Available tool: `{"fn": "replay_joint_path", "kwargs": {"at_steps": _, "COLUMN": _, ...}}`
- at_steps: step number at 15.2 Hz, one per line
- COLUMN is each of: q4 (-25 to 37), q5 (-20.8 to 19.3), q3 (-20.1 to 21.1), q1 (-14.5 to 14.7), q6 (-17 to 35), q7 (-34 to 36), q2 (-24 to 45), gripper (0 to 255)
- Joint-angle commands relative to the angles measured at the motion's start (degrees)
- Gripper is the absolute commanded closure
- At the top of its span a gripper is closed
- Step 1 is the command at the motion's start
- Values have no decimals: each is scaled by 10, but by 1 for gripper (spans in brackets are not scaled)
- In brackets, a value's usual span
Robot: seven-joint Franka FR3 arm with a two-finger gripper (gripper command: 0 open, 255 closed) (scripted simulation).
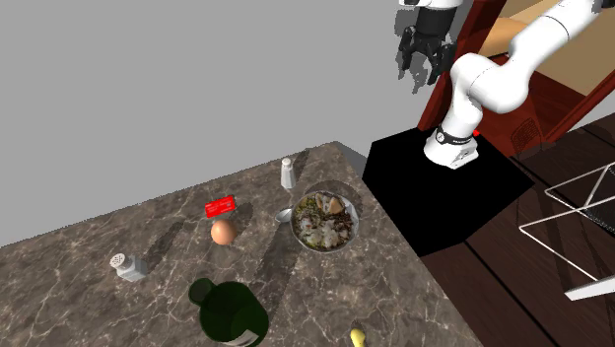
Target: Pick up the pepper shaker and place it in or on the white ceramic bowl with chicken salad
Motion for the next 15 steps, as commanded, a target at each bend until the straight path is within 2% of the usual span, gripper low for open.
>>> {"fn": "replay_joint_path", "kwargs": {"at_steps": 1, "q4": 0, "q5": 0, "q3": 0, "q1": 0, "q6": 0, "q7": 0, "q2": 0, "gripper": 0}}
{"fn": "replay_joint_path", "kwargs": {"at_steps": 8, "q4": 38, "q5": 4, "q3": -1, "q1": 1, "q6": 110, "q7": -9, "q2": 144, "gripper": 0}}
{"fn": "replay_joint_path", "kwargs": {"at_steps": 15, "q4": 115, "q5": 10, "q3": -2, "q1": 3, "q6": 191, "q7": -18, "q2": 295, "gripper": 0}}
